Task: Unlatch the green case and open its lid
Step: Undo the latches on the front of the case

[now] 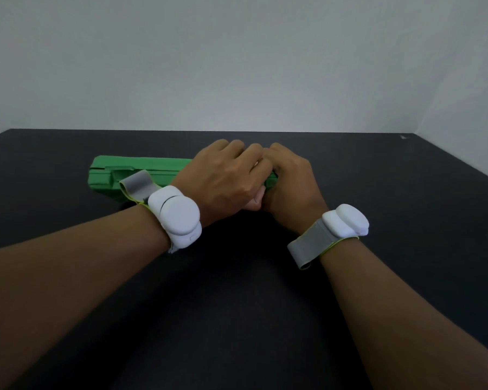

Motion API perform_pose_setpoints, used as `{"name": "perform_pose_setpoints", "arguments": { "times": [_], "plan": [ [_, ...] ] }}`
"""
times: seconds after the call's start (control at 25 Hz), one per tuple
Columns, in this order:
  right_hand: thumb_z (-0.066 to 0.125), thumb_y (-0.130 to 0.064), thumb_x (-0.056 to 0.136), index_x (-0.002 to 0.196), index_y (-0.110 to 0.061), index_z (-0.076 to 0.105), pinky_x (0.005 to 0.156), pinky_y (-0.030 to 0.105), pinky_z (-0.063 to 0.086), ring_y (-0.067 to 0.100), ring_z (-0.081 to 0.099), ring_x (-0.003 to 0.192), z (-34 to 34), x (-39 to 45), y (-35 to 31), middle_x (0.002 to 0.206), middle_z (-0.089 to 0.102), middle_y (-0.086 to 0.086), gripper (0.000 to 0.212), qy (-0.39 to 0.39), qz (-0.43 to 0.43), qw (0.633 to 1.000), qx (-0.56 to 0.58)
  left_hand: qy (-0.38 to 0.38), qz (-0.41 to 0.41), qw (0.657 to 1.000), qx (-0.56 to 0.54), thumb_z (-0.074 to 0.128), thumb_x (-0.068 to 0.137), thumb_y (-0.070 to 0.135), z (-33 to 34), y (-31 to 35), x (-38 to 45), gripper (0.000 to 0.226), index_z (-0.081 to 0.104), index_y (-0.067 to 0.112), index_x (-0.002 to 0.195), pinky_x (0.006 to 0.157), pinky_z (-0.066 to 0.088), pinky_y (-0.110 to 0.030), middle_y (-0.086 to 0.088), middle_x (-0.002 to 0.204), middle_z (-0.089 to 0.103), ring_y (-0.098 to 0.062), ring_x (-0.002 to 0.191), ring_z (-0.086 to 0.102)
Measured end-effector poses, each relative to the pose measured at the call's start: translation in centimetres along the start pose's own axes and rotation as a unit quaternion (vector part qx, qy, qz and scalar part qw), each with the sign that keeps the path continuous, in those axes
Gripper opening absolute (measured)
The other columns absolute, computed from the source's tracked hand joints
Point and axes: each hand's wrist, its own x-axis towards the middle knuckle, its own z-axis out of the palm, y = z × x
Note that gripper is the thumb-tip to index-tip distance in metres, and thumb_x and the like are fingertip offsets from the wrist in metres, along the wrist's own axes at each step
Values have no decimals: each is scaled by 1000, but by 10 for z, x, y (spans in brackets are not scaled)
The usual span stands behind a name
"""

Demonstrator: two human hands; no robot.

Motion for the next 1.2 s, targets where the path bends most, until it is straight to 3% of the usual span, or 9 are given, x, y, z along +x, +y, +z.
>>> {"name": "perform_pose_setpoints", "arguments": {
  "times": [0.28,0.36,0.48,0.64,0.8,0.92,1.0,1.08,1.2],
  "plan": [
    [69,4,71,70,-10,57,55,52,44,24,48,62,-5,-1,-8,71,55,14,18,3,32,999,11,-92,-27,995,-29,57,84,19,-9,2,9,23,65,0,93,53,42,-40,-18,80,62,-33,62,56],
    [74,-3,68,76,-7,60,57,54,47,29,56,65,-7,-2,-12,76,60,16,16,-16,42,999,24,-143,-55,985,-83,62,82,31,-16,-10,12,32,63,7,102,55,40,-37,-12,85,62,-30,65,54],
    [86,-17,63,94,-4,68,66,53,54,34,64,78,-8,0,-15,90,67,17,39,-44,61,997,25,-166,-82,976,-115,66,76,31,-26,-16,14,36,58,12,106,54,36,-33,-7,81,56,-24,61,45],
    [73,-36,62,87,-44,51,60,35,52,14,59,71,-8,0,-14,81,58,-8,34,-17,47,998,38,-228,-97,968,-45,62,81,28,-27,0,23,36,48,13,111,56,35,-35,-5,85,49,-24,66,47],
    [64,-43,62,71,-44,31,52,8,31,-15,53,68,3,2,-4,69,38,-28,35,-20,89,995,-25,-258,-90,962,-9,62,83,26,-26,5,29,35,49,12,112,56,35,-35,-7,90,52,-26,68,50],
    [71,-36,60,77,-40,32,58,0,38,-37,40,78,9,2,3,70,30,-30,43,-9,95,994,-50,-263,-89,961,-5,63,83,26,-27,7,32,33,50,12,110,55,35,-34,-5,85,45,-23,65,41],
    [71,-35,60,77,-33,37,48,9,31,-18,50,63,12,1,9,67,31,-28,38,-5,100,993,-62,-267,-89,960,1,64,83,26,-28,9,33,32,51,12,109,55,35,-34,-6,86,49,-23,63,42],
    [75,-28,66,77,-23,50,51,22,36,4,47,55,15,2,16,67,39,-22,28,-20,100,993,-62,-273,-98,957,9,64,84,25,-29,12,34,31,52,11,109,54,35,-35,-7,88,51,-24,64,42],
    [76,-13,81,104,-3,65,74,35,41,21,48,77,11,8,16,83,54,-1,27,-116,161,975,-103,-281,-113,953,-3,60,86,19,-29,18,38,21,52,12,104,55,34,-34,-6,80,39,-22,60,38]
  ]
}}
